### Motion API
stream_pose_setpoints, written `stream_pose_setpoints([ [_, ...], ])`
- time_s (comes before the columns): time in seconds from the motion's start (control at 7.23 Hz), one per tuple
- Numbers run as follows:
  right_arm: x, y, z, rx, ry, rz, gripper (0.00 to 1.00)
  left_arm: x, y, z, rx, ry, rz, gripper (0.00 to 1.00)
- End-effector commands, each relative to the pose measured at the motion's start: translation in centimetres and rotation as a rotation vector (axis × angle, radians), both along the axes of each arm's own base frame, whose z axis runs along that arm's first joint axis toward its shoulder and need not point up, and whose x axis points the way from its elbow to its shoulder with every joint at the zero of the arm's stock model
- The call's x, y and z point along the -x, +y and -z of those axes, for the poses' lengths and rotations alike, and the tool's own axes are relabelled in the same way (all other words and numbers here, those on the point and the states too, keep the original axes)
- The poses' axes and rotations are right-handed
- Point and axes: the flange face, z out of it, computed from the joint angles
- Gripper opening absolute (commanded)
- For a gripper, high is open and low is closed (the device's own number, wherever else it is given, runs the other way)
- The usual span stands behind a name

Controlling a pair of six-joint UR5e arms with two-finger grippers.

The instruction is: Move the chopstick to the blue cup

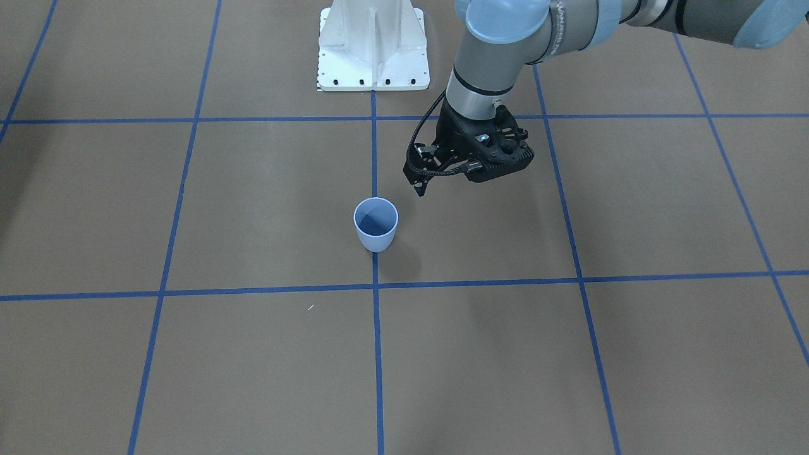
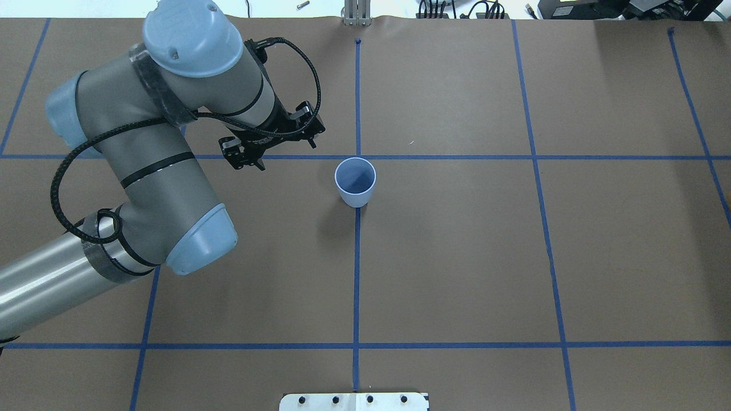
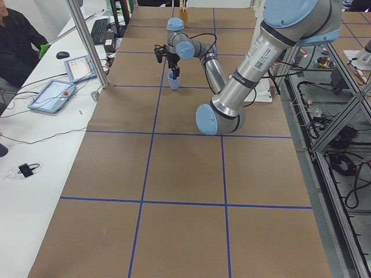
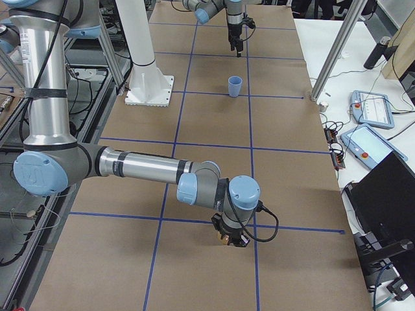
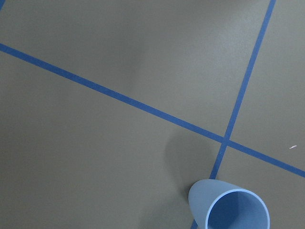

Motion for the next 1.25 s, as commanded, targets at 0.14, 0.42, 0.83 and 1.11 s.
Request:
stream_pose_setpoints([
  [0.14,-0.1,0.2,-0.7,0.011,0.015,0.005,0.05,0.1,0.1,0.2,-0.004,0.004,-0.001,0.98],
  [0.42,-0.3,0.2,-0.5,0.008,0.015,0.002,0.00,0.5,0.4,0.3,-0.009,0.010,-0.001,0.98],
  [0.83,-2.0,0.0,1.7,0.011,0.012,-0.026,0.00,0.4,0.4,-0.3,-0.003,0.003,-0.002,0.98],
  [1.11,-3.2,0.6,3.9,0.030,0.008,-0.033,0.00,0.4,0.4,-0.4,-0.002,0.002,-0.002,0.98],
])
